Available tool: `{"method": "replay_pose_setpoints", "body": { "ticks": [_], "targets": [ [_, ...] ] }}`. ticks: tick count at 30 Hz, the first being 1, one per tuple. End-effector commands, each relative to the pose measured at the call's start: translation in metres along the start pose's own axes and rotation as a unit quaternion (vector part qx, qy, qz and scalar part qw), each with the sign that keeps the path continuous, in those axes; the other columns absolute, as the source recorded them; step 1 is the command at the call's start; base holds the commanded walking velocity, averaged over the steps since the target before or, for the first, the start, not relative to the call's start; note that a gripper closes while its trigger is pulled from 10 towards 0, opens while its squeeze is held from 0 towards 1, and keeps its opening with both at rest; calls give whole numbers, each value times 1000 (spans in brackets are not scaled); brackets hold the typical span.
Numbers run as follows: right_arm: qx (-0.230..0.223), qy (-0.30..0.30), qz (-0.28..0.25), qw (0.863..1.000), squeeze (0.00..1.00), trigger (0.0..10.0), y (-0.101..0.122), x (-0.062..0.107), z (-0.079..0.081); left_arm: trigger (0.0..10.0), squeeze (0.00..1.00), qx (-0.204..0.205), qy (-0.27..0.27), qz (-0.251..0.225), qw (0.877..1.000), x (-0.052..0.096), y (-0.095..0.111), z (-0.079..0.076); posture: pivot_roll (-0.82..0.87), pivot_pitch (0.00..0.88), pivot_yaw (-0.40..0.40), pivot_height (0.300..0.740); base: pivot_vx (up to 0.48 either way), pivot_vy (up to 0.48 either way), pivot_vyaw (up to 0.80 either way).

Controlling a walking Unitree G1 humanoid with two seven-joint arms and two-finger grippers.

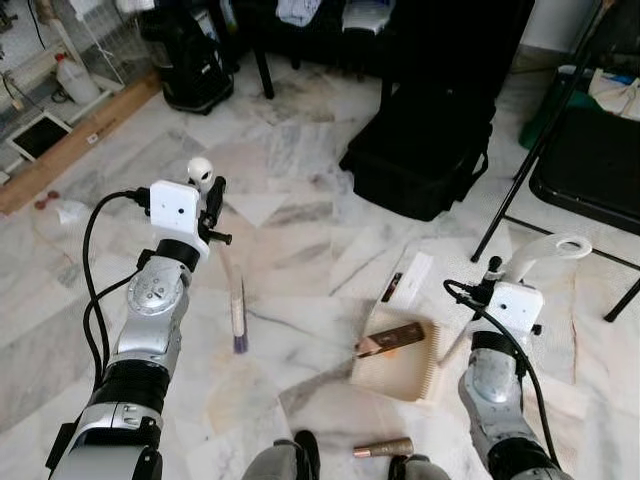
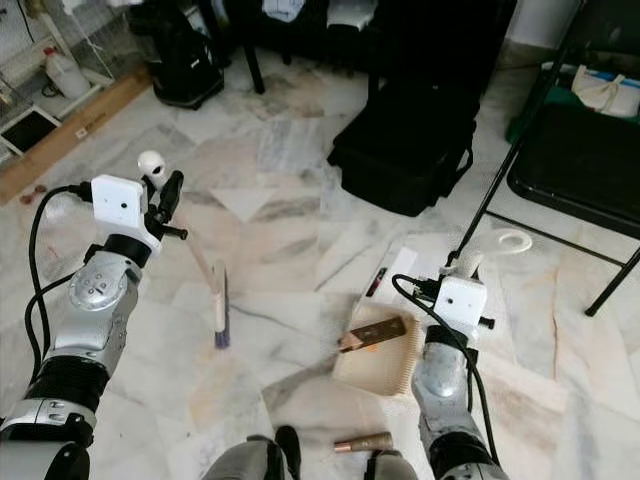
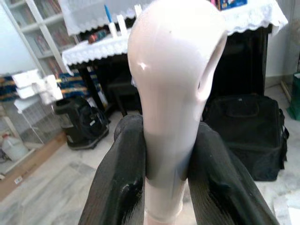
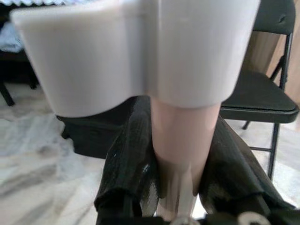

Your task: Sweep floor

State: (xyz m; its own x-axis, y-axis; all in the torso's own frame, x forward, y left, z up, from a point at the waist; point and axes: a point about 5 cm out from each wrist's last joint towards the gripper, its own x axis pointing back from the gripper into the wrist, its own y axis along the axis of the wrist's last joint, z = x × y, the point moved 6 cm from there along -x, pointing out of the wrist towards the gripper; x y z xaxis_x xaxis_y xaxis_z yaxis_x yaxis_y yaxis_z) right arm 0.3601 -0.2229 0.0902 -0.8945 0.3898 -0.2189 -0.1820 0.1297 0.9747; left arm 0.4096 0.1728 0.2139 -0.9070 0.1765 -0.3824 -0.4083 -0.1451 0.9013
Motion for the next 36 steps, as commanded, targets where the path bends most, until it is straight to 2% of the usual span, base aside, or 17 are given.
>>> {"method": "replay_pose_setpoints", "body": {
  "ticks": [1, 5, 9, 14, 17, 22, 26, 36],
  "targets": [
    [-45, -14, -16, 999, 0, 10000, 11, -5, 1, 10000, 0, -20, 0, -19, 1000, -1, 7, 1, 97, 85, 140, 740, 0, 0, 0],
    [-93, -21, -4, 995, 0, 10000, 13, -9, 6, 10000, 0, -23, -1, -9, 1000, 1, 1, 0, 86, 60, 138, 740, 0, 0, 0],
    [-100, -1, -9, 995, 0, 10000, 18, -10, 16, 10000, 0, -19, 10, 2, 1000, 5, -7, 4, 72, 45, 133, 740, 0, 0, 0],
    [-108, 6, -12, 994, 0, 10000, 22, -12, 19, 10000, 0, 15, 52, 14, 998, 11, -15, 17, 50, 30, 120, 740, 0, 0, 0],
    [-117, 15, -17, 993, 0, 10000, 25, -12, 21, 10000, 0, 36, 81, 28, 996, 20, -26, 24, 36, 24, 109, 740, 0, 0, 0],
    [-121, 14, -24, 992, 0, 10000, 31, -16, 16, 10000, 0, 53, 107, 37, 992, 28, -34, 31, 28, 19, 93, 740, 0, 0, 0],
    [-121, 6, -24, 992, 0, 10000, 32, -21, 11, 10000, 0, 51, 110, 38, 992, 31, -34, 31, 34, 16, 87, 740, 0, 0, 0],
    [-121, 4, -18, 992, 0, 10000, 31, -19, 12, 10000, 0, 48, 110, 34, 992, 26, -32, 34, 26, 0, 98, 740, 0, 0, 728]
  ]
}}
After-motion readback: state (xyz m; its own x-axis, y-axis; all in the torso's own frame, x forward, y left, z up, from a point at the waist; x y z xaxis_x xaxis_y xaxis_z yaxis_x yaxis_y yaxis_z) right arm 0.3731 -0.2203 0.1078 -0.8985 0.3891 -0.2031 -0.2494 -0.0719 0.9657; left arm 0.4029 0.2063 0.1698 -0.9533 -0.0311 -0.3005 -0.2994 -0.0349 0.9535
